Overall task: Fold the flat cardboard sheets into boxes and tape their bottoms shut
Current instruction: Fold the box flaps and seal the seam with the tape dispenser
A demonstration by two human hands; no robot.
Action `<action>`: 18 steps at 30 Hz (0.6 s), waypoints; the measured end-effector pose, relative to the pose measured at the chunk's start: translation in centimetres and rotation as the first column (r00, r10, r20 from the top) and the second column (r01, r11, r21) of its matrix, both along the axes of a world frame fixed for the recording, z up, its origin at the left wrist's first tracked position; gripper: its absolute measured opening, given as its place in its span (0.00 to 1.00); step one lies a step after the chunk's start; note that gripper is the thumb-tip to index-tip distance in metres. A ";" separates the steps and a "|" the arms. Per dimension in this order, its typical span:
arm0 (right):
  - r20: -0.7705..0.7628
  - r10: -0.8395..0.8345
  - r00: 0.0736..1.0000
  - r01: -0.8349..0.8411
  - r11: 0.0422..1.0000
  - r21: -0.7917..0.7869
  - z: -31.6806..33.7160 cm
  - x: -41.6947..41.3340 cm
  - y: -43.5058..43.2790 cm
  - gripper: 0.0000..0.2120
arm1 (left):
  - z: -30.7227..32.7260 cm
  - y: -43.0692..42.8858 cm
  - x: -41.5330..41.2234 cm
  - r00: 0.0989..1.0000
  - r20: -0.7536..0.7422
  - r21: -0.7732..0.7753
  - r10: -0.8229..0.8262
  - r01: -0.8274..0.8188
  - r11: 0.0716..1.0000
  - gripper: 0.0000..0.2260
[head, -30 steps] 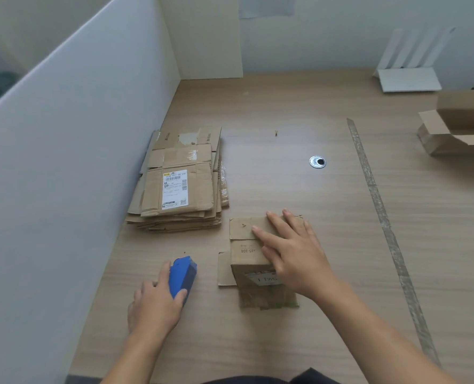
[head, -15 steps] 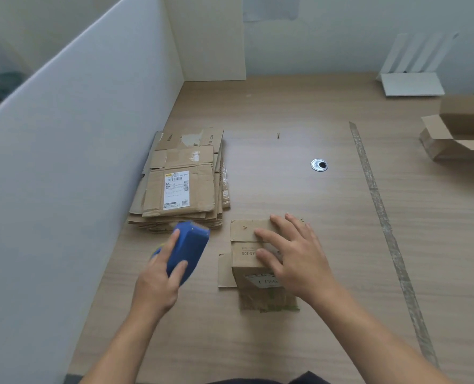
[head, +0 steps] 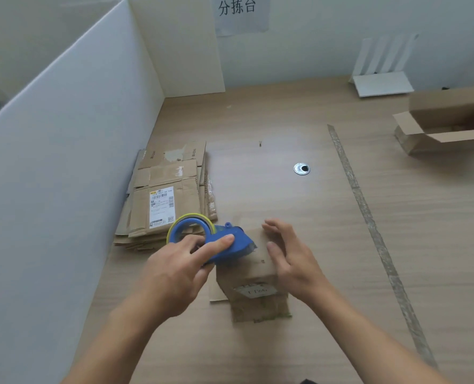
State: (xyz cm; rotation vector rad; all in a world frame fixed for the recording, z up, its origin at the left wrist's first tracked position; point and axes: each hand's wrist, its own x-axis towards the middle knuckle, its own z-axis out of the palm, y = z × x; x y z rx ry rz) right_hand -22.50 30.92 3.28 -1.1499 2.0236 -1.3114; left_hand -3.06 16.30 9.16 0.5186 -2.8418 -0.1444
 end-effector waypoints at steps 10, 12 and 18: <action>0.096 0.063 0.993 -0.063 0.998 -0.004 1.0 -0.8 -0.1 0.33 | 1.3 -0.8 -1.2 0.968 0.073 -0.049 -0.241 0.245 0.968 0.22; 0.148 0.082 0.986 -0.075 0.996 -0.053 1.1 -1.0 0.1 0.31 | 1.4 -0.8 -1.6 0.965 0.091 -0.031 -0.247 0.251 0.968 0.23; 0.107 0.022 0.994 -0.014 0.997 -0.081 0.5 -1.0 -0.6 0.06 | 1.1 -0.3 -2.3 0.974 0.096 -0.027 -0.207 0.211 0.977 0.22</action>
